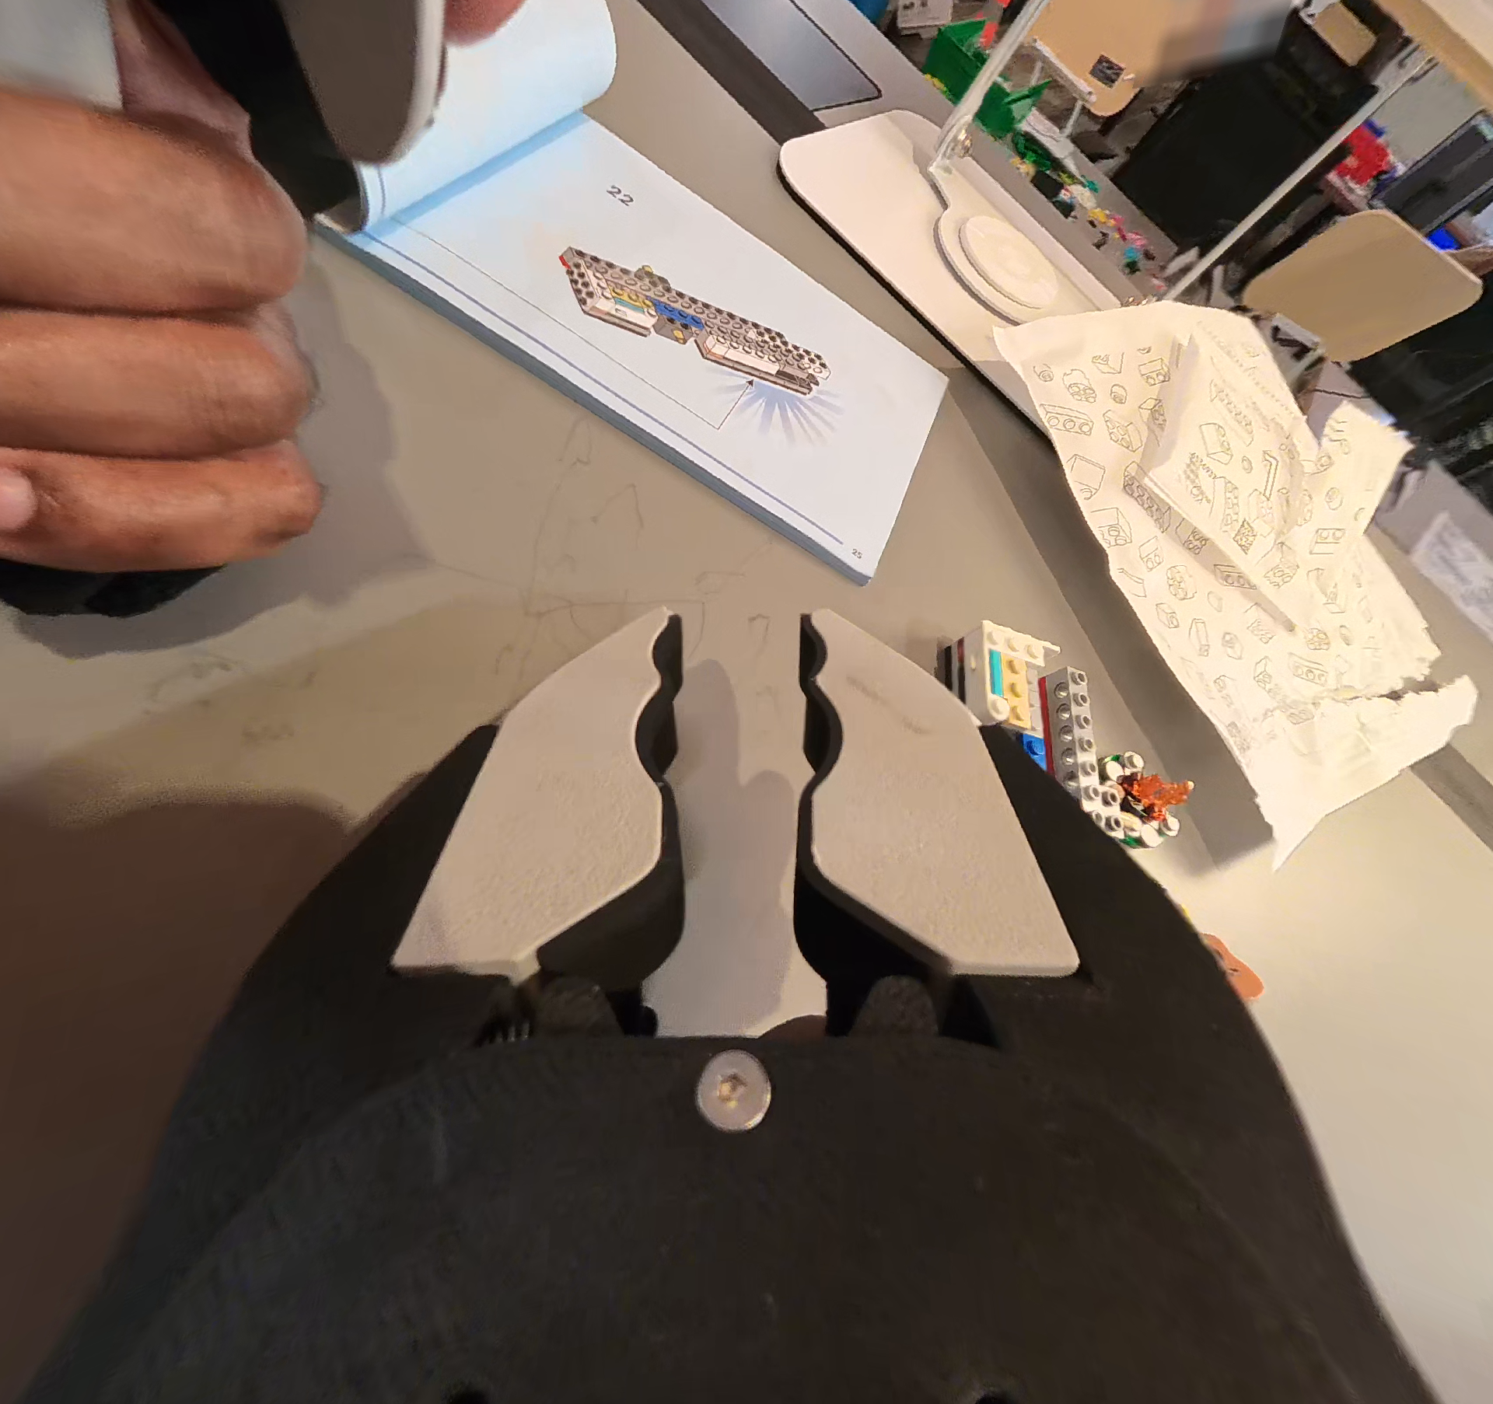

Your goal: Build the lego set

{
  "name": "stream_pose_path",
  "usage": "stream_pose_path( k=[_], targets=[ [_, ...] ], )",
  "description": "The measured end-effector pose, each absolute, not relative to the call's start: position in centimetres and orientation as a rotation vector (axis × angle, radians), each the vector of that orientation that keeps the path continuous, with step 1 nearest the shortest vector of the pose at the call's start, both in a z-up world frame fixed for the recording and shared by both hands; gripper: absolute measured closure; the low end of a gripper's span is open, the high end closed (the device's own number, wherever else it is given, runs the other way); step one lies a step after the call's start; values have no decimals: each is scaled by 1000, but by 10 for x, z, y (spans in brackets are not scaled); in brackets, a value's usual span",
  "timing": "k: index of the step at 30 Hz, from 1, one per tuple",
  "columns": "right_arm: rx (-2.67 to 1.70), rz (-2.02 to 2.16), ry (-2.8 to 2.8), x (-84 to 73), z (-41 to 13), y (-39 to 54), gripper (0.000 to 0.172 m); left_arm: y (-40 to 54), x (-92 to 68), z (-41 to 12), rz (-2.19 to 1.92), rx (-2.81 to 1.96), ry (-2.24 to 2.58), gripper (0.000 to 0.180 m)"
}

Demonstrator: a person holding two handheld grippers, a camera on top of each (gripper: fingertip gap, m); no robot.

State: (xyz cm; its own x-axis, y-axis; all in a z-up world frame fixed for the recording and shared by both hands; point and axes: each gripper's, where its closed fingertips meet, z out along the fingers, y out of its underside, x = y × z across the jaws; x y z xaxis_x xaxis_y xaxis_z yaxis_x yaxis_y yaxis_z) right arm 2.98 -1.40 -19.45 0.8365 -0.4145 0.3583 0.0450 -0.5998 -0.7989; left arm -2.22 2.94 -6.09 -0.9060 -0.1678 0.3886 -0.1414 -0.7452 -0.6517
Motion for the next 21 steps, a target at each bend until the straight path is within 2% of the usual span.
stream_pose_path(
  k=[3,7,13,21],
  targets=[
    [-2038,-500,298,28,-181,-13,127,26,-21,-63,-2832,-684,1151,164],
    [-1851,-266,262,16,-141,-15,114,19,-20,-65,-2829,-680,1219,164],
    [-1701,-68,166,-10,-95,-21,120,2,-26,-67,-2821,-621,1347,163],
    [-1759,-24,130,-33,-97,-21,118,-12,-33,-71,-2836,-565,1471,163]
  ],
)
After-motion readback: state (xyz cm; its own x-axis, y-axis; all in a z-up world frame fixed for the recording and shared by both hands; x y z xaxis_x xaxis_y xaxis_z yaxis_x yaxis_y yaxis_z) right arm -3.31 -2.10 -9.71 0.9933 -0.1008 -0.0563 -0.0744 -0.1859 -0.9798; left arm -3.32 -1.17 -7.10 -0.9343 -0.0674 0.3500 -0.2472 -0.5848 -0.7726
